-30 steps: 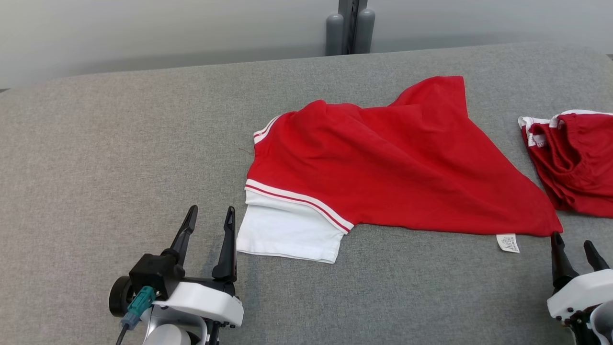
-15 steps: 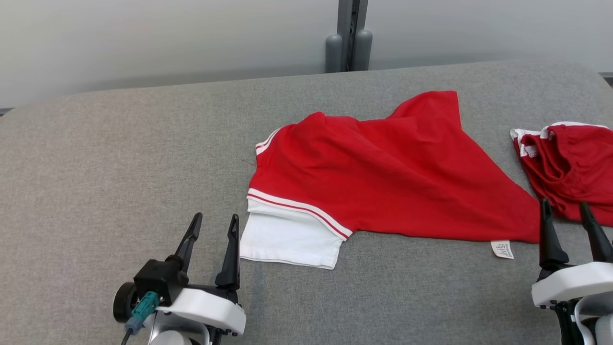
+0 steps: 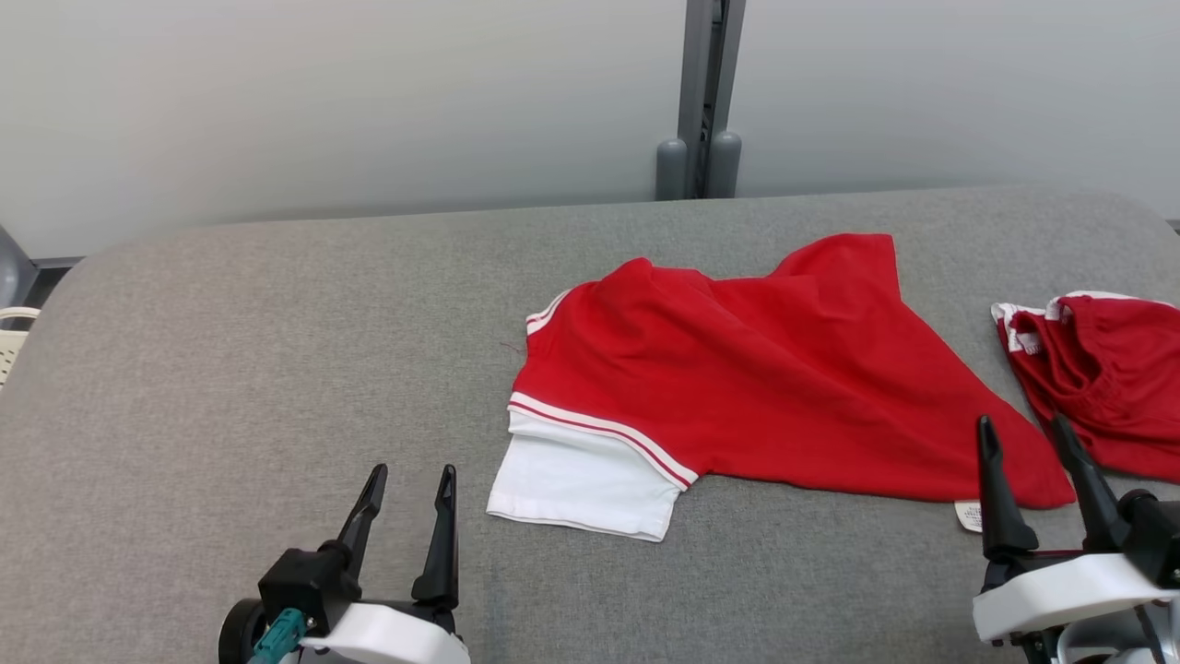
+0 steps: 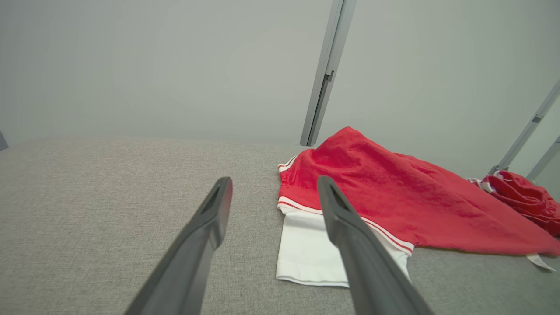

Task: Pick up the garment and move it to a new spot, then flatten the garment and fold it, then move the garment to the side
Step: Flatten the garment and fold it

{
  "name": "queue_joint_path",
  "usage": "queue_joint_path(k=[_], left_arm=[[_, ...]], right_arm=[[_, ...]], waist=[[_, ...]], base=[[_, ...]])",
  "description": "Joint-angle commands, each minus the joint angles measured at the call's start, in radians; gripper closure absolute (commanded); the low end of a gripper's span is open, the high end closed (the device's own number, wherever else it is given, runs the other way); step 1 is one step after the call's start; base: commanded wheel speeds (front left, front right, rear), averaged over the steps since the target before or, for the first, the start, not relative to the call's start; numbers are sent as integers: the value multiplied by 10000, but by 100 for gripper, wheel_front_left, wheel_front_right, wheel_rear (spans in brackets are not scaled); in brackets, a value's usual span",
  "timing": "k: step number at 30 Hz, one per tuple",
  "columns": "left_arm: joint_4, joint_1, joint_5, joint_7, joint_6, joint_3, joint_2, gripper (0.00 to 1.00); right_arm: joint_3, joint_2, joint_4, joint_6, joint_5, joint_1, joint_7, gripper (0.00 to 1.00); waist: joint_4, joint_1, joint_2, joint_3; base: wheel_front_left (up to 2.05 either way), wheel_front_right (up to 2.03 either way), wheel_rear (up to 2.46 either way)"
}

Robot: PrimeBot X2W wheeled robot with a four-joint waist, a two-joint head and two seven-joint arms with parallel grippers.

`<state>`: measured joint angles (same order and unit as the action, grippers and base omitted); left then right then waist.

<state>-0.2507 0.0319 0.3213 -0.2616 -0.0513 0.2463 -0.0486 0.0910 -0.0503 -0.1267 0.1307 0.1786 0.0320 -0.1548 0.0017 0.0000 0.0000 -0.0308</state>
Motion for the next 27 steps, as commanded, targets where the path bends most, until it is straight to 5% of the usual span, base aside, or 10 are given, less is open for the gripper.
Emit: queue_joint_path(k=[1,27], left_arm=[[46,-111,84,-45,-55,8,-43,0],[-229,-228,36,-45,-75,163,-44,0]], right_arm=[[-68,-29,20,3,41,-126,-121,0],[-802,-28,-544,3,329,10,-335,0]], waist=[[124,0,0,144],[230,0,0,310]], base=[[0,0,0],[0,0,0]])
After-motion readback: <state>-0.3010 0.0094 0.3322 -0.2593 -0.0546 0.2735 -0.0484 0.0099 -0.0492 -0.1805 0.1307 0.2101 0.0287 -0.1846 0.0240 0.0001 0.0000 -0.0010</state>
